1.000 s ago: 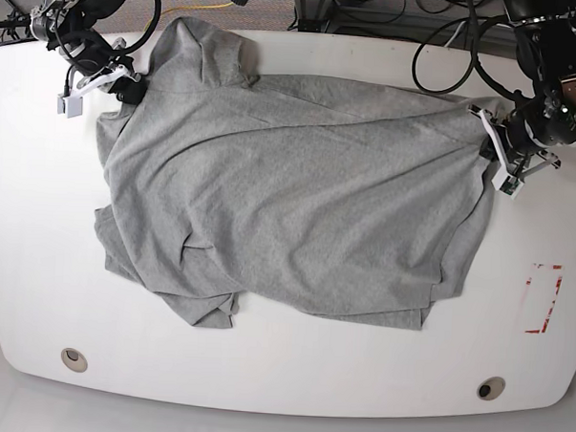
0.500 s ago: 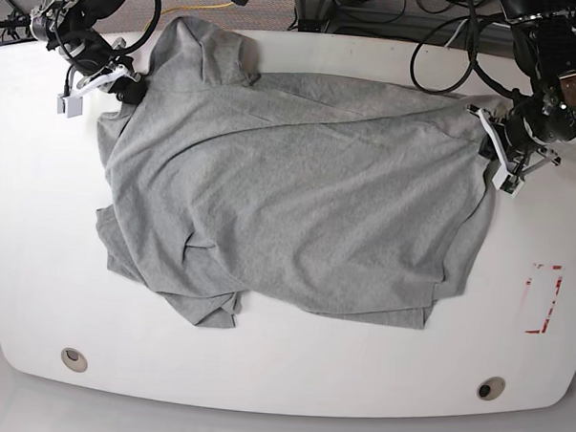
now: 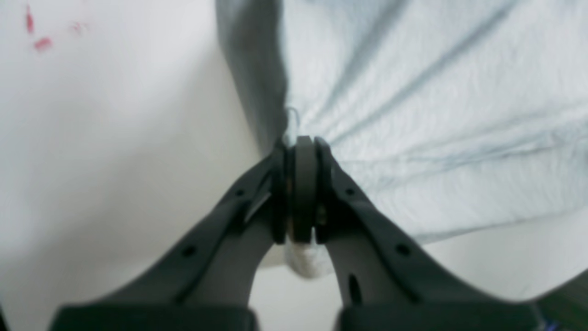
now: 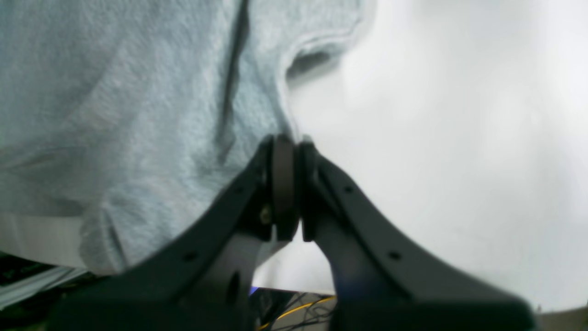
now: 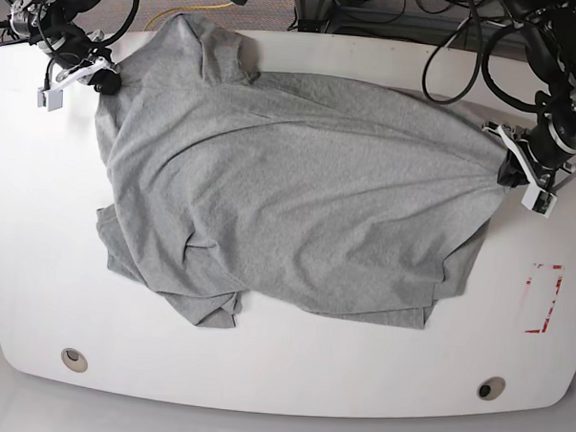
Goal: Fold the T-shirt properly
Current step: 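Lift the shirt with both grippers and swing it up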
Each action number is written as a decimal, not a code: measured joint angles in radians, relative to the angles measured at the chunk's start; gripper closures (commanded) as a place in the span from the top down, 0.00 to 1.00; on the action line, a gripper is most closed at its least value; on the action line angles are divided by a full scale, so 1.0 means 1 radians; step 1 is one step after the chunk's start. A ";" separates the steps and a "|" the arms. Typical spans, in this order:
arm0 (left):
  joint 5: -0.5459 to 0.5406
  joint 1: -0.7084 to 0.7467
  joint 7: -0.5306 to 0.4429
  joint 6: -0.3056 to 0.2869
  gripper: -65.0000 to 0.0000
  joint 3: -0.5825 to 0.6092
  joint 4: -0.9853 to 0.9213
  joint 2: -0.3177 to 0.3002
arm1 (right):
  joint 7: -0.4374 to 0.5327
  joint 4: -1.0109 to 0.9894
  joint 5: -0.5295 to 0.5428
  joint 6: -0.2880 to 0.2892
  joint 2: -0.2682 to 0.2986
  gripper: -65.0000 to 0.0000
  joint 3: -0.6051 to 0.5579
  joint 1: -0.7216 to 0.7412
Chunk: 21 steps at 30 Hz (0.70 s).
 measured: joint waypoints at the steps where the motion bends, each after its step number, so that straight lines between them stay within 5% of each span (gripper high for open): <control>1: -0.029 -0.008 -0.002 0.000 0.00 -0.010 0.001 0.000 | 0.001 0.004 0.006 0.000 0.002 0.00 -0.003 0.000; 9: -0.090 -0.198 0.168 0.001 0.00 -0.044 -0.003 0.005 | -0.014 0.006 -0.002 0.000 0.074 0.00 -0.002 0.076; 21: -0.017 -0.414 0.177 0.000 0.00 0.083 -0.006 0.010 | -0.025 0.003 -0.004 0.000 0.229 0.00 -0.088 0.243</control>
